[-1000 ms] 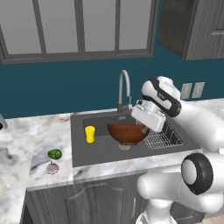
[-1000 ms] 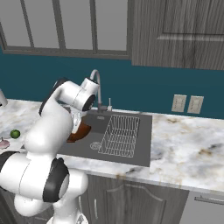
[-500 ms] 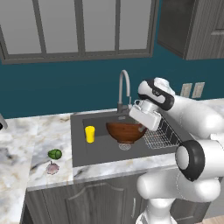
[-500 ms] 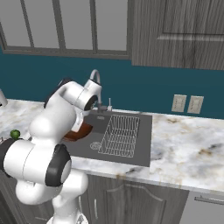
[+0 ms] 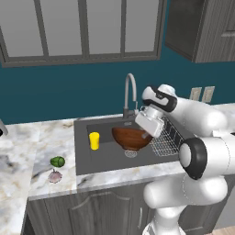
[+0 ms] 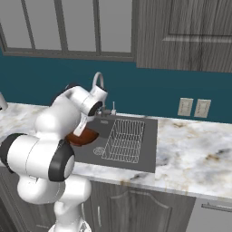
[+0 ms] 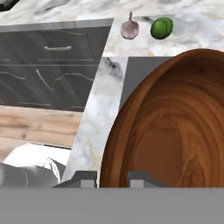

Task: Remove the avocado and garlic from the sink. Then move the bowl and cup from the counter to the sink for washing.

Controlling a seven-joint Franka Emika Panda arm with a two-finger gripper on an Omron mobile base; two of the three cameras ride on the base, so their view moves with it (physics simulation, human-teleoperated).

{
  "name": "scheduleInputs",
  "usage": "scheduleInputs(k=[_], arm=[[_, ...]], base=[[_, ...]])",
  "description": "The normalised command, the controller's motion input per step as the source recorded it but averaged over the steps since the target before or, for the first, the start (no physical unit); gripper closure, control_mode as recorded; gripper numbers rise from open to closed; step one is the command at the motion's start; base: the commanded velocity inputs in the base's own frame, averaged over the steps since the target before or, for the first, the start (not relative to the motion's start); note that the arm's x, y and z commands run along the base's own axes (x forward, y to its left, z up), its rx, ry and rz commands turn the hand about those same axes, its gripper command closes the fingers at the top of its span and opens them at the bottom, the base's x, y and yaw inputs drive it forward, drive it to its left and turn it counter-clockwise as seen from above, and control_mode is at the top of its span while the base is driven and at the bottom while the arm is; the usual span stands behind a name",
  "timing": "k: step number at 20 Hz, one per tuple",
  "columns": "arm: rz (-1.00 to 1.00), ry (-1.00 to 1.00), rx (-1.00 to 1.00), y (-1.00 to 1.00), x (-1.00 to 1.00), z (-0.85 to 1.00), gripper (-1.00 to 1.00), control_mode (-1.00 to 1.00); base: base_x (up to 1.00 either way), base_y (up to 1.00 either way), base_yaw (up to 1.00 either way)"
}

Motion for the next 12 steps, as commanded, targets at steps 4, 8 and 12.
scheduleInputs(k=[4,8,12], arm=[[-0.1,0.01,0.0,0.09,0.12,-0.17,1.0,-1.0],[-0.03,0.0,0.0,0.13,0.09,-0.13,1.0,-1.0],[0.0,0.0,-0.01,0.16,0.08,-0.11,1.0,-1.0]], base=[[0.0,0.0,0.0],[0.0,0.0,0.0],[0.0,0.0,0.0]])
